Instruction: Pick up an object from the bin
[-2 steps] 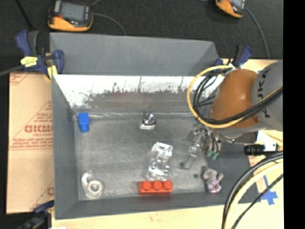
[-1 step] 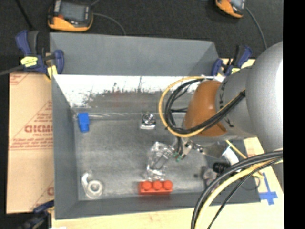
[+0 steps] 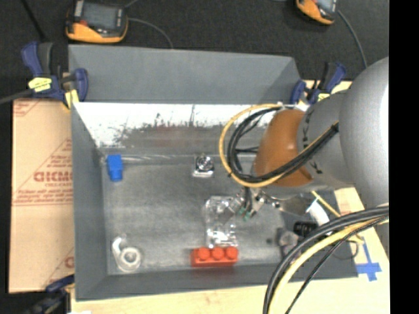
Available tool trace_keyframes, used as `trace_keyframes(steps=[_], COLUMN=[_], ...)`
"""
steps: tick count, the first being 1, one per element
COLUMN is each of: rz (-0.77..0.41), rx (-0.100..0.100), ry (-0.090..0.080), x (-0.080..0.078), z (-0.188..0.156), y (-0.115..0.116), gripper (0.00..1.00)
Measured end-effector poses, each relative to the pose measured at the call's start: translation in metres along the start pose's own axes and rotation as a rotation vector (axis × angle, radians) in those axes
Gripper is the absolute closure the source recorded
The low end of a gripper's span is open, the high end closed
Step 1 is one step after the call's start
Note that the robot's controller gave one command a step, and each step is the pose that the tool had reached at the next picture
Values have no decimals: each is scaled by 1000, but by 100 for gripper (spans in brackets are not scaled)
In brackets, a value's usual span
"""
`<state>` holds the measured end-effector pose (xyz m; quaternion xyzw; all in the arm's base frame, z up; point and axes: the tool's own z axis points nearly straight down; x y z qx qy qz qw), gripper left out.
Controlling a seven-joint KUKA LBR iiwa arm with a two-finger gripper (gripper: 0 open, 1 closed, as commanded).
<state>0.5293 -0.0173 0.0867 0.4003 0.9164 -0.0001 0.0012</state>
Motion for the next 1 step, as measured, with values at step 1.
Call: trace_keyframes(steps=[1], rz=[-20], rx=[-2], ry=[-3], x=[-13], z=[-59], y=[-9], gripper=[100])
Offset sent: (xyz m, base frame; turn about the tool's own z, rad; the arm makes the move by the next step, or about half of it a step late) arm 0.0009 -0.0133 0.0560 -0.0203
